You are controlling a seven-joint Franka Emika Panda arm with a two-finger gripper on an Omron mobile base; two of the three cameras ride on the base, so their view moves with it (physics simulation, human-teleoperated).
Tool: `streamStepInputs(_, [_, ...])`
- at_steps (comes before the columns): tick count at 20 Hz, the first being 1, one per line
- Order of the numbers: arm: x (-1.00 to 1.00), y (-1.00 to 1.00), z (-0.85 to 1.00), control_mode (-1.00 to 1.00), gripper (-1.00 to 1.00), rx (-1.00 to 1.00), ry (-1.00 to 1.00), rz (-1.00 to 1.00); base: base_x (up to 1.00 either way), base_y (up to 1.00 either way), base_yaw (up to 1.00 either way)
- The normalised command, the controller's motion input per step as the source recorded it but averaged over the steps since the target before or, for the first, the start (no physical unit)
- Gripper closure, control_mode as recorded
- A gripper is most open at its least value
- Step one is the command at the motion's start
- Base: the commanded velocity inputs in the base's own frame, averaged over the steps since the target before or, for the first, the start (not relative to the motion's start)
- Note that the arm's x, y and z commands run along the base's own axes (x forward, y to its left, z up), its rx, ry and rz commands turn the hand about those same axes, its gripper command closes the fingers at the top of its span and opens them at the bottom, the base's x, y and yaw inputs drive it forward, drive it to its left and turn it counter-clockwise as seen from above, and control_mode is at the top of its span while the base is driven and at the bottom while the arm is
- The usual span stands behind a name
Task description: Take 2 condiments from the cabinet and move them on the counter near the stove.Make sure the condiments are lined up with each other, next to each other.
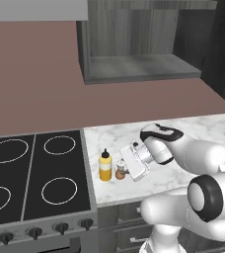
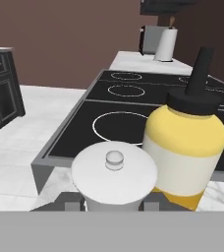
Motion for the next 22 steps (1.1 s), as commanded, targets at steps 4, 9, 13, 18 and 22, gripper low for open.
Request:
streamStepInputs(4, [0.00, 0.03, -0.01, -1.00, 1.00, 0.00, -0.01, 0.00, 0.00, 0.00, 0.00])
streamStepInputs(9, [0.02, 0.03, 0.00, -1.00, 1.00, 0.00, -0.01, 0.00, 0.00, 0.00, 0.00])
streamStepInputs(13, [0.06, 0.03, -0.01, -1.00, 1.00, 0.00, -0.01, 0.00, 0.00, 0.00, 0.00])
streamStepInputs(18, [0.06, 0.05, -0.04, -1.00, 1.00, 0.00, -0.01, 0.00, 0.00, 0.00, 0.00])
streamStepInputs(22, [0.05, 0.05, -0.05, -1.00, 1.00, 0.00, -0.01, 0.00, 0.00, 0.00, 0.00])
